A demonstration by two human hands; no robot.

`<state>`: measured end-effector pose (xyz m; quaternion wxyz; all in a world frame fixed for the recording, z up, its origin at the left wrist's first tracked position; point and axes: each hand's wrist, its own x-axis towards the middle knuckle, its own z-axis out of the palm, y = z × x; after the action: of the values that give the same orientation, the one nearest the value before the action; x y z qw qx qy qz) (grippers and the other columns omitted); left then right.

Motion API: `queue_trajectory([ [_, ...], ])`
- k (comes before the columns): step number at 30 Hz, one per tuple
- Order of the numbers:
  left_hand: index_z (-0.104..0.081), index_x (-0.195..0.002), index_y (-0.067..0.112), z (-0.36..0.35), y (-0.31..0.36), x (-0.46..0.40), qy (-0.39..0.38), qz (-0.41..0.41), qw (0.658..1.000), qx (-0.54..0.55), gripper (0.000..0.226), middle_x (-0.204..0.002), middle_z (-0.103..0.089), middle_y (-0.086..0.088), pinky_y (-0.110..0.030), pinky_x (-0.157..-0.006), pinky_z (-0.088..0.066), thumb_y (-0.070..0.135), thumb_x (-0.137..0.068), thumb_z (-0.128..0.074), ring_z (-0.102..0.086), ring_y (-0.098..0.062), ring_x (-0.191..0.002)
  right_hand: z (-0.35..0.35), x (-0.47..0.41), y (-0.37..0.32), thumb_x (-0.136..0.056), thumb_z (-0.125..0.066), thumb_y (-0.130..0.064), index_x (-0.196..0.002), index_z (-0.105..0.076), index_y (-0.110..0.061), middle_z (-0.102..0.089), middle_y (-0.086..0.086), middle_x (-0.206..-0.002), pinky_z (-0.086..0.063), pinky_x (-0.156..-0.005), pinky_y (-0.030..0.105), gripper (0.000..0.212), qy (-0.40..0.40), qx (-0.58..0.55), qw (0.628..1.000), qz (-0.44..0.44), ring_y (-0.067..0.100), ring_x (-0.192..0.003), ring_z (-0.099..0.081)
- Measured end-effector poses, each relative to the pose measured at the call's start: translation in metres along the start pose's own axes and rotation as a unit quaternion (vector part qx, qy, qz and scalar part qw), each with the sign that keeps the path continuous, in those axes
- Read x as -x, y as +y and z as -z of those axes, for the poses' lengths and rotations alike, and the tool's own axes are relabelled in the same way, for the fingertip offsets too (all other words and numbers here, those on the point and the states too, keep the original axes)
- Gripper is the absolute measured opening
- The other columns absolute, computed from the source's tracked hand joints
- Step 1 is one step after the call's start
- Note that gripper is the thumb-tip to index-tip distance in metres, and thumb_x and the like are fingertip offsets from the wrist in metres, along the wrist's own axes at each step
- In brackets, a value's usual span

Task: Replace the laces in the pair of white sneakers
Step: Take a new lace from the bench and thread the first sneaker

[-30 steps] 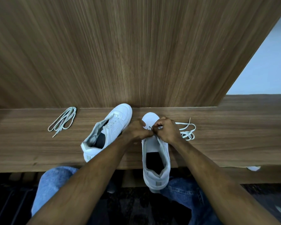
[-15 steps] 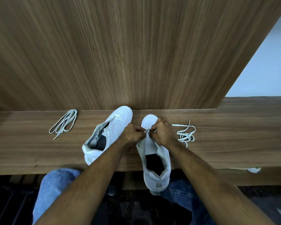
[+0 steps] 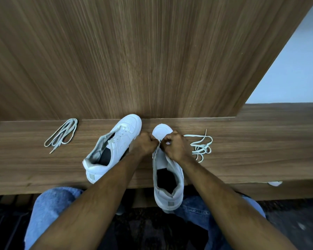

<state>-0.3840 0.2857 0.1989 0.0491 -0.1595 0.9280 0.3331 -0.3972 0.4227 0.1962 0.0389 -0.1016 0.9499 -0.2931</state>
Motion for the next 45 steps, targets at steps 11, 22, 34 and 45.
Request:
queue_trajectory([
  [11,-0.045,-0.078,0.007,0.091,0.011,-0.015,0.105,0.123,0.752,0.639,0.026,-0.053,-0.064,-0.003,-0.024,-0.049,-0.056,0.009,-0.1,-0.031,-0.069,-0.015,-0.054,0.004,0.001,0.014,-0.074,-0.075,-0.037,-0.088,-0.071,-0.03,-0.063,-0.008,-0.099,-0.047,-0.078,0.028,0.016,-0.031,-0.053,0.998,0.011,0.018,-0.094,-0.063],
  [22,-0.054,-0.113,0.022,0.047,-0.003,-0.002,0.076,0.047,0.939,0.333,0.03,-0.089,-0.066,-0.006,-0.036,-0.072,-0.055,0.006,-0.088,-0.051,-0.065,-0.027,-0.08,0.0,-0.003,0.022,-0.074,-0.079,-0.035,-0.092,-0.07,-0.026,-0.064,-0.005,-0.103,-0.051,-0.083,0.034,0.022,-0.067,-0.092,0.993,0.029,0.016,-0.095,-0.063],
  [34,-0.066,-0.073,0.011,0.024,0.009,0.01,0.014,0.012,0.987,0.159,0.018,-0.079,-0.069,-0.006,-0.03,-0.069,-0.054,0.015,-0.084,-0.053,-0.066,-0.023,-0.077,0.004,-0.007,0.028,-0.073,-0.08,-0.036,-0.103,-0.064,-0.02,-0.064,-0.004,-0.107,-0.049,-0.087,0.036,0.038,-0.101,-0.088,0.991,0.032,0.016,-0.098,-0.06],
  [45,-0.059,-0.092,0.011,0.13,0.05,-0.001,0.06,-0.031,0.744,0.664,0.013,-0.079,-0.069,-0.003,-0.027,-0.075,-0.057,0.012,-0.098,-0.047,-0.071,-0.022,-0.089,0.003,-0.006,0.029,-0.074,-0.081,-0.029,-0.093,-0.062,-0.021,-0.063,-0.006,-0.098,-0.038,-0.075,0.022,0.028,-0.099,-0.11,0.988,0.039,0.009,-0.086,-0.057],
])
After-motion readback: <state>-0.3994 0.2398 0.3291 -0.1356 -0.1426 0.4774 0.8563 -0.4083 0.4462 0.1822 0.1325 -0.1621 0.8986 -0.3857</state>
